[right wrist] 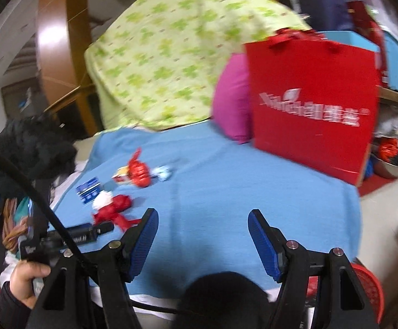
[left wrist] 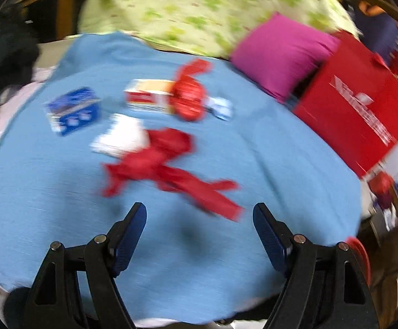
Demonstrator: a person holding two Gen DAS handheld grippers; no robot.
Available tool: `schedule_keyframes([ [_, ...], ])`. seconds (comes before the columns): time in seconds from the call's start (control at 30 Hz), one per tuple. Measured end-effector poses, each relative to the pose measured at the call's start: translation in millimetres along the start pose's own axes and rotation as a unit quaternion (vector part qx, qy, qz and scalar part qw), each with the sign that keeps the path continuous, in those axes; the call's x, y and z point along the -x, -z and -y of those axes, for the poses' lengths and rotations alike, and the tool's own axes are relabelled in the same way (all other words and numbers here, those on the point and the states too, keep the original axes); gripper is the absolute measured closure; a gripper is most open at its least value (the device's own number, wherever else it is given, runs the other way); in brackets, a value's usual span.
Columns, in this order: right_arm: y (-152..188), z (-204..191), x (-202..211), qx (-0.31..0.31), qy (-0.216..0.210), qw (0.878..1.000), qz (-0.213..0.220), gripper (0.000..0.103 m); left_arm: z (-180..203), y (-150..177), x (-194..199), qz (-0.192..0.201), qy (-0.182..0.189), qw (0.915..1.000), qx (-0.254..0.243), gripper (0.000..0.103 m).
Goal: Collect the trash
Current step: 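Move both grippers back over the remaining trash on the blanket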
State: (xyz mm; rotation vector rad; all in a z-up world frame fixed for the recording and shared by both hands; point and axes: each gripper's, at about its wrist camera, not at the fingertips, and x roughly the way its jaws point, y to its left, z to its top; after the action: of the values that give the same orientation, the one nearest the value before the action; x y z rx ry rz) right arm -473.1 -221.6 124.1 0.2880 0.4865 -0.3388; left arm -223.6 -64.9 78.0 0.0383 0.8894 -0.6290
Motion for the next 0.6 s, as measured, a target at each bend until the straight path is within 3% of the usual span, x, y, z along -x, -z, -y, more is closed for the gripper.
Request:
schedule_keyframes([
  [0.17,-2.4,-39.3,-40.3,0.040,-0.037,0.998,-0.028,0.032,-61.1,-15.5,-4.2,0.034,-0.077,0.9951,0.052,0.022],
  [0.3,-2.9,-74.9,-80.3,0.073,-0.066,0.993,-0.062,0.032,-104.3,-22.8,-4.1,0.087,-0.172,0.9756,0.105,0.022],
  [0.4,-4.3,-98.3,-108.4,0.082,-0.095,0.988,-0.088,0.032,-128.7,-20.7,-9.3,0.097,-0.199,0.9638,0.148,0.022],
  [0.6,-5.3,-149.5,-177.5,0.097,-0.131,0.978,-0.132,0.032,-143.5,-16.6,-10.4,0.094,-0.214,0.9573,0.170,0.022],
])
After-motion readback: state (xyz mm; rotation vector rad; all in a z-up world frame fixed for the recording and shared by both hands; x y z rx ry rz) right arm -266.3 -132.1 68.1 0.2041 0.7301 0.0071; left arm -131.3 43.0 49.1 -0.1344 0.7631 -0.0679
